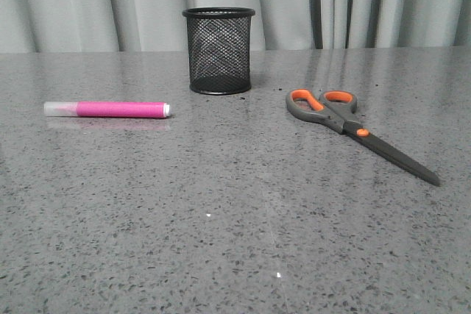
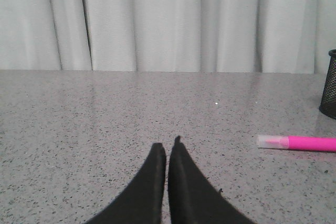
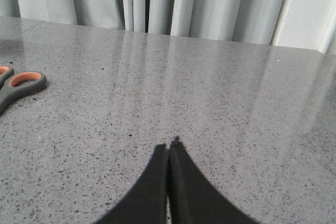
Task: Put pen and scissors into bin
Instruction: 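Move the left gripper toward the pink marker pen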
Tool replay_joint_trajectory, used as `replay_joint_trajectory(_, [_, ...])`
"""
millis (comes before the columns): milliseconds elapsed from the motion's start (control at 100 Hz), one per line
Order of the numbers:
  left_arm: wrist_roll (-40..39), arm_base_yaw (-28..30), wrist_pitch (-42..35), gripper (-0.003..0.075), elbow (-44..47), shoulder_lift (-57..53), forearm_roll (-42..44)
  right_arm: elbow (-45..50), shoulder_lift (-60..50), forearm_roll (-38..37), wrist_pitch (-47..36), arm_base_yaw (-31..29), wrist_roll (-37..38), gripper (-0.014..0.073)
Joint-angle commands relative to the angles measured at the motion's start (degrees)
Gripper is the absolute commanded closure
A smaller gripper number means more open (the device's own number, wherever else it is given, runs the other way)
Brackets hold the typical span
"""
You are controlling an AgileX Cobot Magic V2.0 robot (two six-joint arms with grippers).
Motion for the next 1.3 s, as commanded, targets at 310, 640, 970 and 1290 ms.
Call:
replay_joint_trajectory(310, [-0.32, 0.18, -4.35, 0.0739, 2.49, -1.89, -5.92, 0.84, -1.2, 5.47, -7.7, -0.47, -0.09, 0.0662])
replay_joint_trajectory(640, [-0.32, 0.18, -4.24, 0.0739, 2.49, -1.89, -23.25, 0.84, -1.2, 16.86, -11.68, -0.47, -0.09, 0.0662])
replay_joint_trajectory(970, [-0.32, 0.18, -4.15, 0.0739, 0.35, -1.8, -36.67, -2.51, -1.0, 36.66, -9.46, -0.47, -0.09, 0.0662])
replay_joint_trajectory(1290, [0.15, 0.18, 9.2, 0.074, -17.29, 10.76, -19.8, -19.43, 15.03, 27.15, 6.42, -0.47, -2.67, 0.0658])
